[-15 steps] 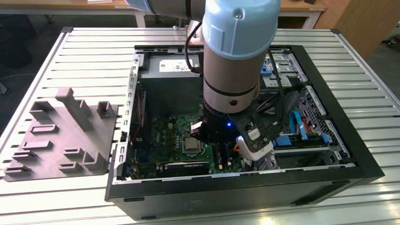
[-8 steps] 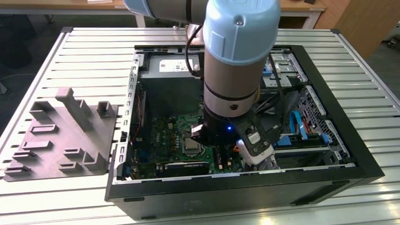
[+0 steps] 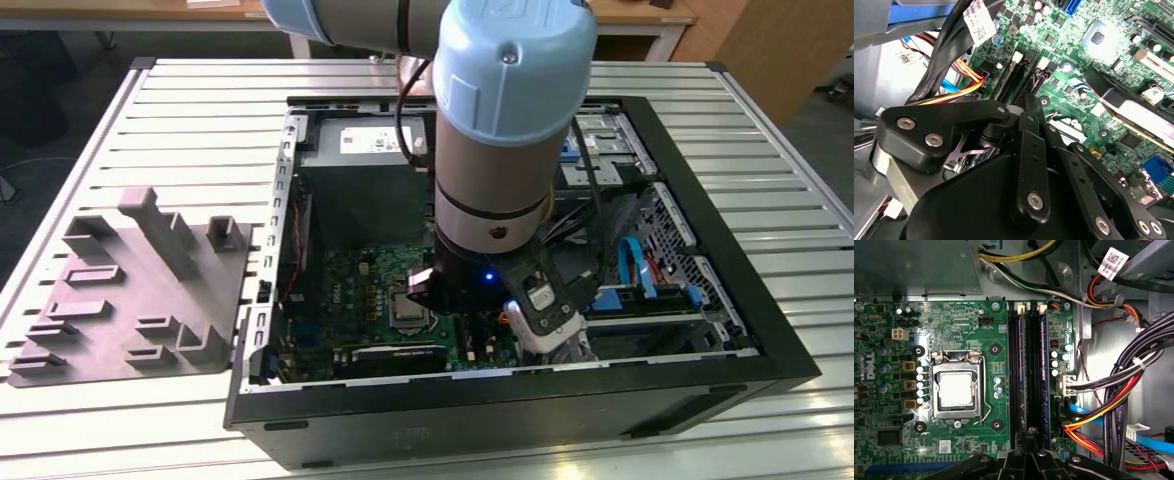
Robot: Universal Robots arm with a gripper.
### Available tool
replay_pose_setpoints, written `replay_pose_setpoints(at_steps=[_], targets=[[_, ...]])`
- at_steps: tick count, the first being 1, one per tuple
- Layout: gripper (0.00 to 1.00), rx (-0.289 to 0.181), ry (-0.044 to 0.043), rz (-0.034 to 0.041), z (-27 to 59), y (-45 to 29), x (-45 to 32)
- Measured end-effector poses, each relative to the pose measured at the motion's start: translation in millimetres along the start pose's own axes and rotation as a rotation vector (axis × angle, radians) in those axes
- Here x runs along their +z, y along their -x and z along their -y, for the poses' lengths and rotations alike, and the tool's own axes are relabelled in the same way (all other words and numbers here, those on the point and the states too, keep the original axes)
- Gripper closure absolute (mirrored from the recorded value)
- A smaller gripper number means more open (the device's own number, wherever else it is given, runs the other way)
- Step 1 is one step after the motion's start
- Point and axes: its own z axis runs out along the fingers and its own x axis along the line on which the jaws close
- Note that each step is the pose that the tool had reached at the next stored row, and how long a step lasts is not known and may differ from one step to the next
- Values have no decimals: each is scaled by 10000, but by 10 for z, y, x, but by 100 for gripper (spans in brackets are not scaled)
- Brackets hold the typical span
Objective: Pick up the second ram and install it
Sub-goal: 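Press down the second ram until it locks into place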
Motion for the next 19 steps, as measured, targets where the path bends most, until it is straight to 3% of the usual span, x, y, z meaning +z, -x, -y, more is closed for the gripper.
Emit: replay_pose_setpoints(at_steps=[19], targets=[[90, 0, -6, -2, 4, -4, 66]])
